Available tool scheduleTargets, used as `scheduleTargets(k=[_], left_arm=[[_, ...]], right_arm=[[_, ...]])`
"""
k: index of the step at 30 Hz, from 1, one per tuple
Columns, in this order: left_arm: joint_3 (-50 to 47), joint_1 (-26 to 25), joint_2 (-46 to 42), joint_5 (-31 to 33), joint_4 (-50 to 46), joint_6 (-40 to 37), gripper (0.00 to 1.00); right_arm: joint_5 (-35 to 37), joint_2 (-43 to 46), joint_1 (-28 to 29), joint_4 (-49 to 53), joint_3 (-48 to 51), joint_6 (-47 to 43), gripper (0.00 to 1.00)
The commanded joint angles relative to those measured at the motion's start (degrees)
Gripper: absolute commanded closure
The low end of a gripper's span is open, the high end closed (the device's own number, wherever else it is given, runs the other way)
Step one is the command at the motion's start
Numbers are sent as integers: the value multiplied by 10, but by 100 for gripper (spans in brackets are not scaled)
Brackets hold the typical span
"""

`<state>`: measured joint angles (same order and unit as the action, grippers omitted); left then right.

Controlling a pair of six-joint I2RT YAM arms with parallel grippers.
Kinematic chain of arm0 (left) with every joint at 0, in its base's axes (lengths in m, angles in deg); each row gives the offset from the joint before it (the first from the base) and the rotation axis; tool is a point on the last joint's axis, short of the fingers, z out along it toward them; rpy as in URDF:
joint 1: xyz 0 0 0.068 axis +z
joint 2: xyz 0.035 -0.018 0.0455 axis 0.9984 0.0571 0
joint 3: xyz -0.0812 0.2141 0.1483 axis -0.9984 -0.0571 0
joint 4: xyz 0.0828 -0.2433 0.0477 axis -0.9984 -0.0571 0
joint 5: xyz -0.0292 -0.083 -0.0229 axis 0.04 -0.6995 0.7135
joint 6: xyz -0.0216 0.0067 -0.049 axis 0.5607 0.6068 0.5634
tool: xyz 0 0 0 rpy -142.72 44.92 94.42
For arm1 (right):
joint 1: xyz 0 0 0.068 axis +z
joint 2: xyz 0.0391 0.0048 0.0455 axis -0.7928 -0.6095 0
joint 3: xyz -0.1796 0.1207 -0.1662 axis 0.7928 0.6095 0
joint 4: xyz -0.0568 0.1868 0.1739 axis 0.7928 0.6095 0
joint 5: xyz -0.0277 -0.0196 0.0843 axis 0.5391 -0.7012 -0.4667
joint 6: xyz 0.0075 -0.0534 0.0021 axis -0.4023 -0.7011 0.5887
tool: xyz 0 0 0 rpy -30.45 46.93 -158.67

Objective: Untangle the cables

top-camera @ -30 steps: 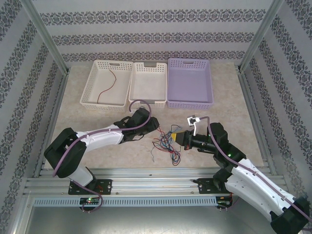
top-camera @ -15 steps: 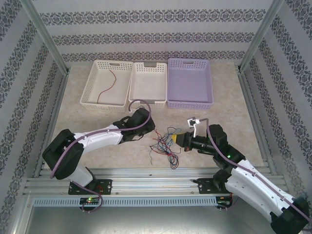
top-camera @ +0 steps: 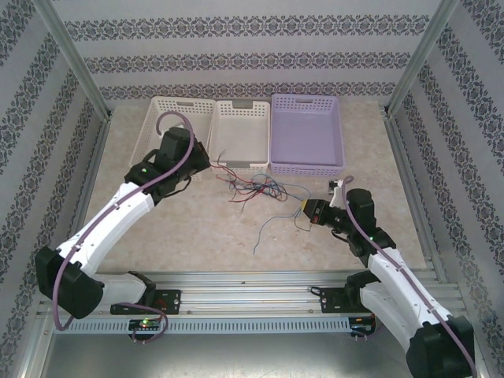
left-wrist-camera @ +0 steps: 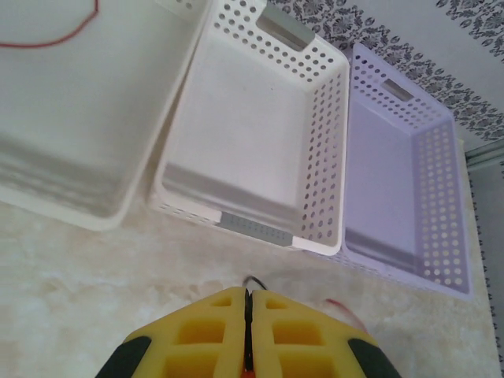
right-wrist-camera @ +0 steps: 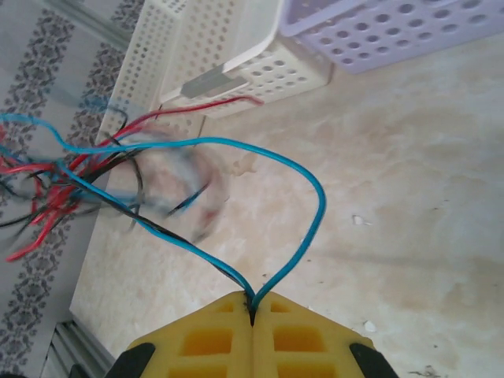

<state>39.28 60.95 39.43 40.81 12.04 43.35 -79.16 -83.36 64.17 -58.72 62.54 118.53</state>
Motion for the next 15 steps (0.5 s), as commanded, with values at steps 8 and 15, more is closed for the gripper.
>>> scheduleTargets(k=[8,15], left_arm=[[217,63,11,22,-197,-134,100],[344,112,36,2,-258,-164,100]], right_arm=[[41,6,-77,31,47,24,100],[68,31,-89,73,51,16,100]])
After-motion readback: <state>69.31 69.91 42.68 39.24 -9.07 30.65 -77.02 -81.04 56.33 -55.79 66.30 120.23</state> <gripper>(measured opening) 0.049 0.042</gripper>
